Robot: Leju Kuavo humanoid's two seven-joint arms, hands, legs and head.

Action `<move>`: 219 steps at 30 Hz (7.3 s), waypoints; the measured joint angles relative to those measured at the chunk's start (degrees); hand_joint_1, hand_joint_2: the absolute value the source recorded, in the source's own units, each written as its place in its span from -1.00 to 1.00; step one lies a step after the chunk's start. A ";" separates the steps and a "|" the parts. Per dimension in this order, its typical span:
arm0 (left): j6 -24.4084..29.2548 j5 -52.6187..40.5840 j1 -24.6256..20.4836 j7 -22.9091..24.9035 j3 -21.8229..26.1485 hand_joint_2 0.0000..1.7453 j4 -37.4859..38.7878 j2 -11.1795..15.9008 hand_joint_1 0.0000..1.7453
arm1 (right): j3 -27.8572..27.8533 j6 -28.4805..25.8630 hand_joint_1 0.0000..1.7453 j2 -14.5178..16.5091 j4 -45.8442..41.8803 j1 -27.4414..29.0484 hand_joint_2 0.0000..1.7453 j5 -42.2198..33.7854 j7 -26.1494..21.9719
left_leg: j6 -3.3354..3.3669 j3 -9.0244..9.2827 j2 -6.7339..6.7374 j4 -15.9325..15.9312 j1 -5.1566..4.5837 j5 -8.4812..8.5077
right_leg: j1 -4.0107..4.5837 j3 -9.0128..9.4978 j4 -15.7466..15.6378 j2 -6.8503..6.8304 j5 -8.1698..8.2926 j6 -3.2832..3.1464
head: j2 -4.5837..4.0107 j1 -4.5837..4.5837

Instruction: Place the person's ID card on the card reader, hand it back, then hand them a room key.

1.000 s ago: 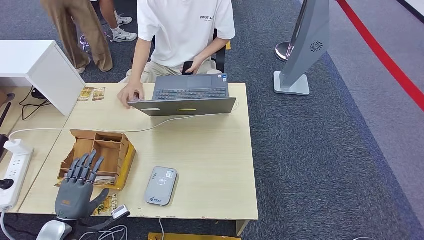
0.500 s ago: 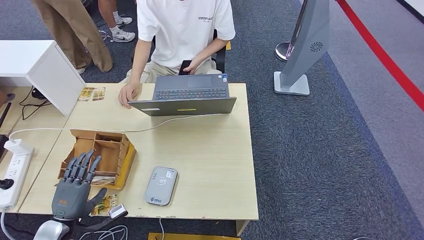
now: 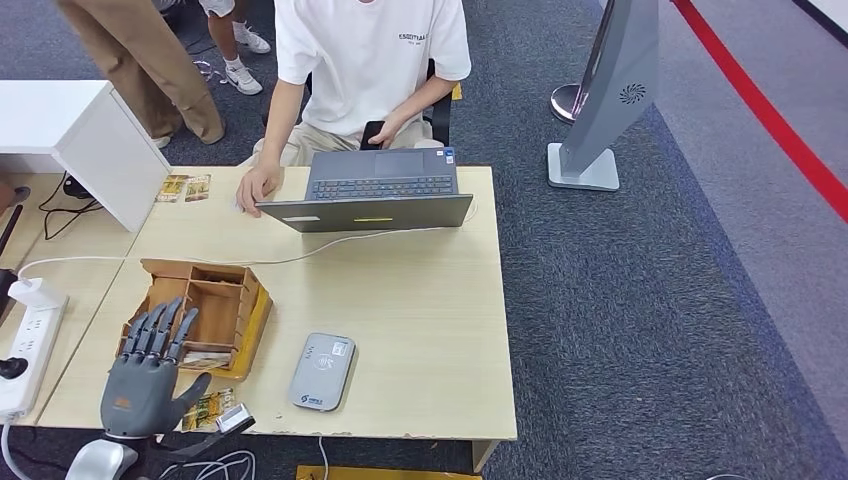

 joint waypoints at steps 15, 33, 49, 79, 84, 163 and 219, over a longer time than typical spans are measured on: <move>0.00 0.17 -0.01 1.09 0.00 1.00 -0.01 0.00 -1.00 | 0.00 -0.10 -1.00 0.00 0.01 0.00 1.00 0.00 0.22 | 0.00 0.00 0.00 0.00 0.00 0.00 | 0.00 0.00 0.00 0.00 0.00 0.00 | 0.00 -0.01; -0.62 5.23 -0.37 4.85 -2.91 1.00 0.84 2.18 1.00 | 0.00 -0.35 -1.00 0.00 0.01 -0.01 1.00 -0.15 0.25 | 0.00 0.02 0.01 0.00 0.00 0.00 | 0.01 -0.02 0.00 0.01 0.00 0.00 | 0.00 -0.01; -1.87 6.36 -1.57 6.23 -5.91 1.00 1.29 3.71 1.00 | 0.00 -0.92 -1.00 0.00 0.01 0.00 1.00 -0.16 0.27 | -0.01 0.02 0.00 0.00 0.00 0.01 | 0.00 0.00 0.00 0.01 0.00 0.00 | 0.00 -0.01; -0.86 3.93 -0.85 8.41 -9.11 1.00 -4.91 3.91 1.00 | 0.00 -0.96 -1.00 0.02 0.01 -0.01 1.00 -0.45 0.75 | -0.01 0.01 0.00 0.00 0.00 0.01 | 0.00 0.00 0.00 -0.01 0.01 -0.01 | 0.00 0.01; -1.20 2.81 -0.22 9.33 -10.54 1.00 -10.44 3.96 -1.00 | 0.00 -1.02 -1.00 0.02 0.01 -0.01 1.00 -0.68 0.89 | -0.01 0.01 0.00 0.00 0.00 0.01 | 0.00 0.00 0.00 -0.01 0.01 -0.01 | 0.00 0.00; -3.95 8.14 4.70 12.69 -8.62 1.00 -3.22 7.48 -1.00 | -0.52 -1.43 -1.00 0.09 0.01 0.01 1.00 -0.79 1.03 | -0.02 0.00 -0.01 0.00 0.01 0.01 | 0.01 0.00 0.00 -0.02 0.00 -0.01 | 0.00 -0.01; -6.41 8.28 0.89 8.57 -7.13 1.00 -2.30 4.15 1.00 | -0.33 -1.63 -1.00 0.09 0.02 -0.01 1.00 -0.19 1.51 | -0.02 0.02 -0.01 0.00 0.01 0.01 | 0.01 0.00 0.00 -0.01 0.02 -0.02 | 0.00 0.00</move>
